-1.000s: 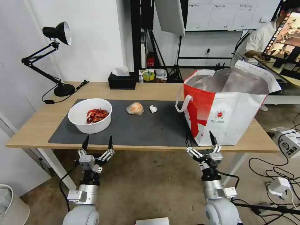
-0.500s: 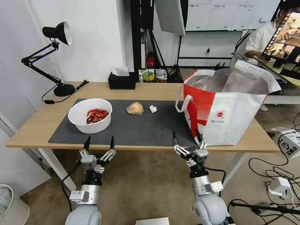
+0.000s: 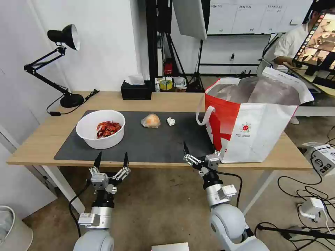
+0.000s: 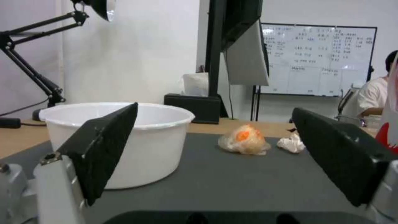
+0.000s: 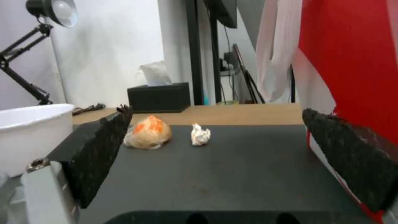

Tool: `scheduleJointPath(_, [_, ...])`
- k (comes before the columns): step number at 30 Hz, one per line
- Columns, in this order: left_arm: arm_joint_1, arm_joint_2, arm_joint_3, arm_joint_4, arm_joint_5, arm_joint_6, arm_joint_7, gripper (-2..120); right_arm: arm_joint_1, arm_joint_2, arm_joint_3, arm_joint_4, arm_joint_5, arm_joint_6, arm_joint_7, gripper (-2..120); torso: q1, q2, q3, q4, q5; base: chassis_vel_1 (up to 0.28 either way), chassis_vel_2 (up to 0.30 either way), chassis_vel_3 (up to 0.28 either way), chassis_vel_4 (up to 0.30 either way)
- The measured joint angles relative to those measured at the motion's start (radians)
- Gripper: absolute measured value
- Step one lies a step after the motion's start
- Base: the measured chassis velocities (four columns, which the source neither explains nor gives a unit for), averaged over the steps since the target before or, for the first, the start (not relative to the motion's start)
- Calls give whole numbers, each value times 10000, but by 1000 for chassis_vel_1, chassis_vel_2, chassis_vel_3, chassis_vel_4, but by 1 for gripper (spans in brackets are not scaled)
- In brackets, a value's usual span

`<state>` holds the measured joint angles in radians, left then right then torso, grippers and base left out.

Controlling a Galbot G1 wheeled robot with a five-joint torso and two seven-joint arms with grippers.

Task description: Pick up the trash from the table and place it into the takeout bag.

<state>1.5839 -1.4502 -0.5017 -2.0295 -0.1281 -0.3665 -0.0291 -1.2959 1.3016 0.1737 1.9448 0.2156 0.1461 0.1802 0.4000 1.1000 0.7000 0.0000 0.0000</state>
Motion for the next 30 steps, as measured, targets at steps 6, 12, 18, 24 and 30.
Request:
scheduleJointPath(6, [41, -16, -2, -51, 3, -2, -2, 100, 557, -141, -216, -192, 405, -503, 359, 100, 0, 0, 0, 1, 0, 0, 0, 0, 0])
scheduleJointPath(12, [69, -114, -2, -71, 36, -10, -5, 100, 1728, -355, -683, -470, 1287, -1253, 863, 100, 0, 0, 0, 1, 0, 0, 0, 0, 0])
scheduleJointPath(18, [54, -148, -24, -64, 41, -14, -6, 100, 2632, -334, -1106, -999, 1719, -1726, 1298, 100, 0, -1, 0, 0, 0, 0, 0, 0, 0])
scheduleJointPath(24, [39, -153, -70, -20, 39, -31, -7, 100, 3414, -172, -1567, -1749, 2066, -2006, 1617, 100, 0, 0, 0, 1, 0, 0, 0, 0, 0])
scheduleJointPath(30, [54, -255, 27, -3, 74, -45, -9, 100, 4046, 88, -1918, -2467, 2313, -2204, 1896, 100, 0, 0, 1, 0, 0, 0, 0, 0, 0])
